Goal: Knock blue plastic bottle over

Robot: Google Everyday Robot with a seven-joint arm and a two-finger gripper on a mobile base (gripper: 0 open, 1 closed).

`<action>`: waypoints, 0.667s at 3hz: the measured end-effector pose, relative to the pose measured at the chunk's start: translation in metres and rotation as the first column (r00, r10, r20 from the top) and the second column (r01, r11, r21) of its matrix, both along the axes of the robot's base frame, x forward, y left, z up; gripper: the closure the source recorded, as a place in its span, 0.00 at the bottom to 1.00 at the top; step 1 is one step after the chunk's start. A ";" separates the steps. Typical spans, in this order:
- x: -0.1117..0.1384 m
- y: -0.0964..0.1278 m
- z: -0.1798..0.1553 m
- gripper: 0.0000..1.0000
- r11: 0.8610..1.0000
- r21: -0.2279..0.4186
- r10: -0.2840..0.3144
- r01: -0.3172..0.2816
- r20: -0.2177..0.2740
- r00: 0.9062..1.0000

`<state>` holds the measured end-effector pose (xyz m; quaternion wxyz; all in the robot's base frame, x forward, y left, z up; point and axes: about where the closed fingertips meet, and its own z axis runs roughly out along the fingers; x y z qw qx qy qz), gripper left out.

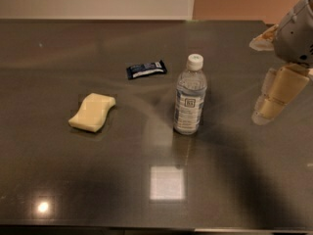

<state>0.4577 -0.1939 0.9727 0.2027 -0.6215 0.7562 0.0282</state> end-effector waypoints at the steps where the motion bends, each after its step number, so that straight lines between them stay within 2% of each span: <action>1: 0.012 0.025 -0.009 0.00 0.994 0.093 0.053 -0.052 -0.012 0.999; 2: 0.019 0.053 -0.019 0.00 0.980 0.172 0.105 -0.099 -0.031 0.994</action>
Offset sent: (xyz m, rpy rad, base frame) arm 0.0253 0.0812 -0.0288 0.2593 0.0765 0.1563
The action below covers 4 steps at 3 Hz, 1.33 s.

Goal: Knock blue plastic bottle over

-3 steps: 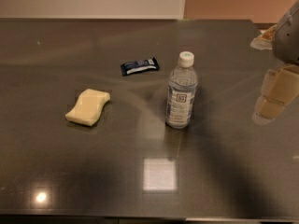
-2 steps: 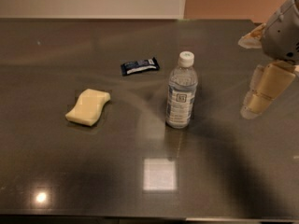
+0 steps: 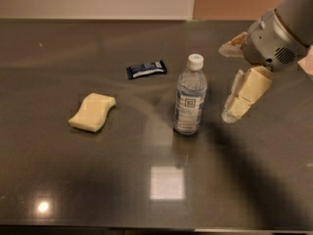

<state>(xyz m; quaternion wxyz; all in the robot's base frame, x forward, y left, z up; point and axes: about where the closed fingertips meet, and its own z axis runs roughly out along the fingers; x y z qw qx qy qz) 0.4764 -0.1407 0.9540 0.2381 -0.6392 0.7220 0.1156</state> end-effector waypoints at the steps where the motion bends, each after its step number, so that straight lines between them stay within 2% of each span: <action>1: 0.000 0.023 -0.003 0.00 0.996 0.077 0.040 -0.039 -0.013 0.999; 2: -0.002 0.038 -0.006 0.00 0.990 0.126 0.064 -0.061 -0.018 0.998; 4: -0.002 0.055 -0.013 0.00 0.972 0.216 0.088 -0.088 0.011 0.996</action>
Offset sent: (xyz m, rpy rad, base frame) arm -0.0033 0.0516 -0.0110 0.1873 0.0364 0.0851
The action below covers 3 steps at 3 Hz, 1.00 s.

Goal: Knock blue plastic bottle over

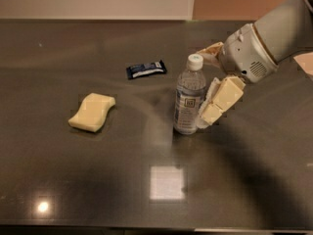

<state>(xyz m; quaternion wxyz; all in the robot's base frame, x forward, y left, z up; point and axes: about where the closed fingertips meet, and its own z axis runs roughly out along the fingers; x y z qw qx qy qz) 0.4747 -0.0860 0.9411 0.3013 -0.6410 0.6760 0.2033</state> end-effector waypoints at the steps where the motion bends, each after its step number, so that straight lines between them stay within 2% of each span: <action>1: 0.003 0.003 -0.002 0.16 1.000 0.024 0.003 -0.004 0.007 1.000; 3: 0.010 0.003 -0.004 0.62 1.000 0.023 0.009 -0.009 0.010 1.000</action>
Offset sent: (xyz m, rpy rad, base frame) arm 0.0144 0.0018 -0.0082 0.0522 -0.0068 0.0034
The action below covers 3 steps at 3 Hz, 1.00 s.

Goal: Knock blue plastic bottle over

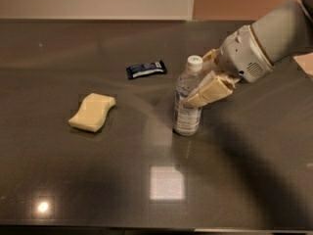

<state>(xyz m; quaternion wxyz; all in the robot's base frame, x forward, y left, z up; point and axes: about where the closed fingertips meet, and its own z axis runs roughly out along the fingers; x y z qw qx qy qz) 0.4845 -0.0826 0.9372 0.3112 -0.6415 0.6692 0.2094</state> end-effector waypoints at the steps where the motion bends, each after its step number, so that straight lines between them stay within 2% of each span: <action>1: 0.002 -0.005 0.009 0.85 0.998 -0.056 -0.001 0.002 0.019 1.000; 2: 0.006 -0.015 0.021 1.00 0.982 -0.186 -0.021 0.024 0.021 1.000; 3: 0.012 -0.033 0.019 1.00 0.927 -0.372 -0.050 0.048 0.004 0.999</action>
Offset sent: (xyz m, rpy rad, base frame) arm 0.0196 -0.0443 0.0288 -0.4661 -0.0005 -0.0718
